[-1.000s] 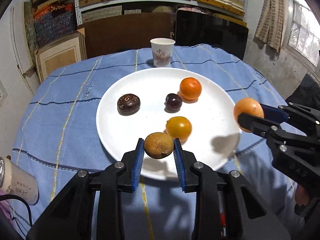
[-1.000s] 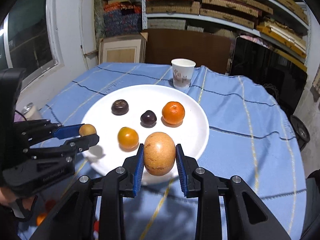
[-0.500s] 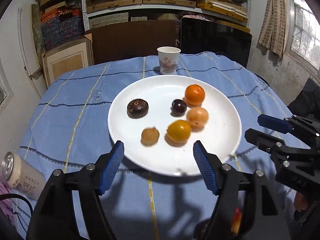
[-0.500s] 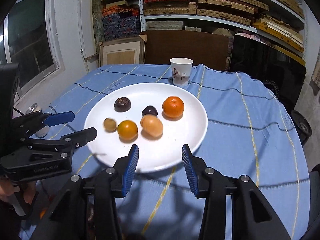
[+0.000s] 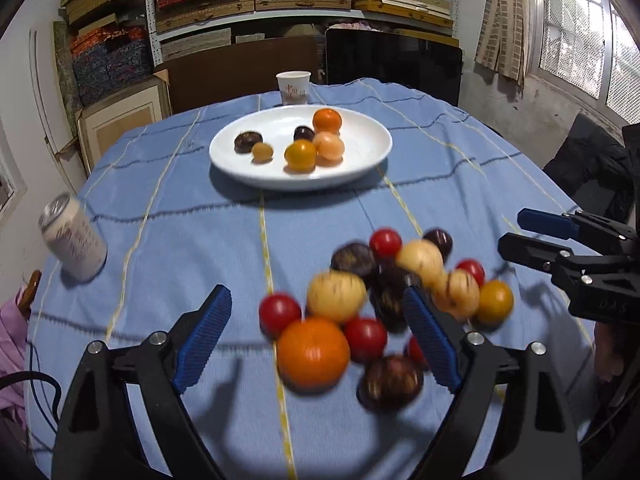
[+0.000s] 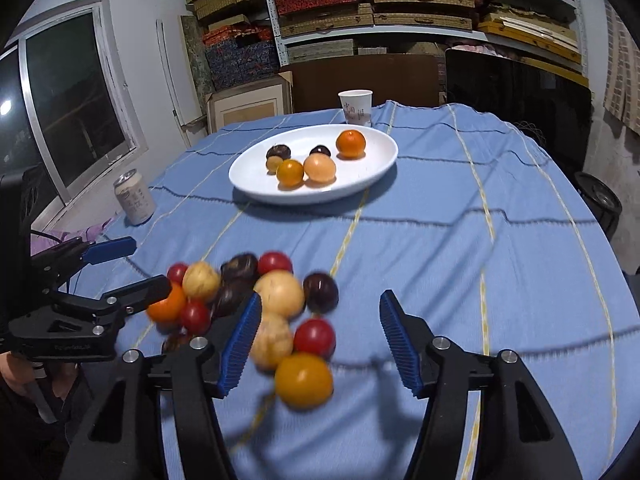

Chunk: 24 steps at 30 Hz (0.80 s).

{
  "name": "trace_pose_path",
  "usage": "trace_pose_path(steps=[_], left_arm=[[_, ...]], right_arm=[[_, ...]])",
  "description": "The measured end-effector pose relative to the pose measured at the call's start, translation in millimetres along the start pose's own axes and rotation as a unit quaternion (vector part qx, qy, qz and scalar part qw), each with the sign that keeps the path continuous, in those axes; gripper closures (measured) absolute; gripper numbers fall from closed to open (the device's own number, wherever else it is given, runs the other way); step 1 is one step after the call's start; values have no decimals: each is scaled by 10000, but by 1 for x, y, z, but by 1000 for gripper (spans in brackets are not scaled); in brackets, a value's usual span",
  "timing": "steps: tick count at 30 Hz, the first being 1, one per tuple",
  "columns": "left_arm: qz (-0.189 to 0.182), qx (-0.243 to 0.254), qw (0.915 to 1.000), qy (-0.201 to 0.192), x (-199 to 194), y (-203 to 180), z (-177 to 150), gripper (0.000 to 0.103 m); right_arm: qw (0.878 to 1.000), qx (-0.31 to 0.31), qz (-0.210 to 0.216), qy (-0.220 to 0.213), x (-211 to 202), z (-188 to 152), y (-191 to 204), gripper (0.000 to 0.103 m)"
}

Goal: Organize fruits
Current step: 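Move both tools back to the cluster, left tool toward a brown carved fruit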

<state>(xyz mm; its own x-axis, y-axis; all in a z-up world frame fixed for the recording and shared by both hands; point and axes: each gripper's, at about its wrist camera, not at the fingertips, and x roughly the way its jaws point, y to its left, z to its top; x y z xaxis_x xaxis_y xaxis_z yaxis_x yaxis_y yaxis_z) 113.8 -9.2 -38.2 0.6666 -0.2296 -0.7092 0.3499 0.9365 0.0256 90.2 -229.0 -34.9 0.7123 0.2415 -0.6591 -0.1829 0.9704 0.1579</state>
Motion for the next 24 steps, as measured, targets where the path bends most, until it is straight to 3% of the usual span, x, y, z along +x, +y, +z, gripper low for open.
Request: trace_pose_path(steps=[8,15,17,24], left_arm=[[25,141,9992,364,0,-13,-52,17],[134,395,9986,322,1,-28,-51,19],[103,428,9984,365,5,-31,-49,28],[87,624,9970,452,11,-42,-47,37]], right_arm=[[9991,-308,-282,94,-4,-37,19,39],[9997,-9,-167,203,0,-40,6,39],[9997,32,-126,207,0,-41,5,39],[9997,-35,-24,249,1,-42,8,39]])
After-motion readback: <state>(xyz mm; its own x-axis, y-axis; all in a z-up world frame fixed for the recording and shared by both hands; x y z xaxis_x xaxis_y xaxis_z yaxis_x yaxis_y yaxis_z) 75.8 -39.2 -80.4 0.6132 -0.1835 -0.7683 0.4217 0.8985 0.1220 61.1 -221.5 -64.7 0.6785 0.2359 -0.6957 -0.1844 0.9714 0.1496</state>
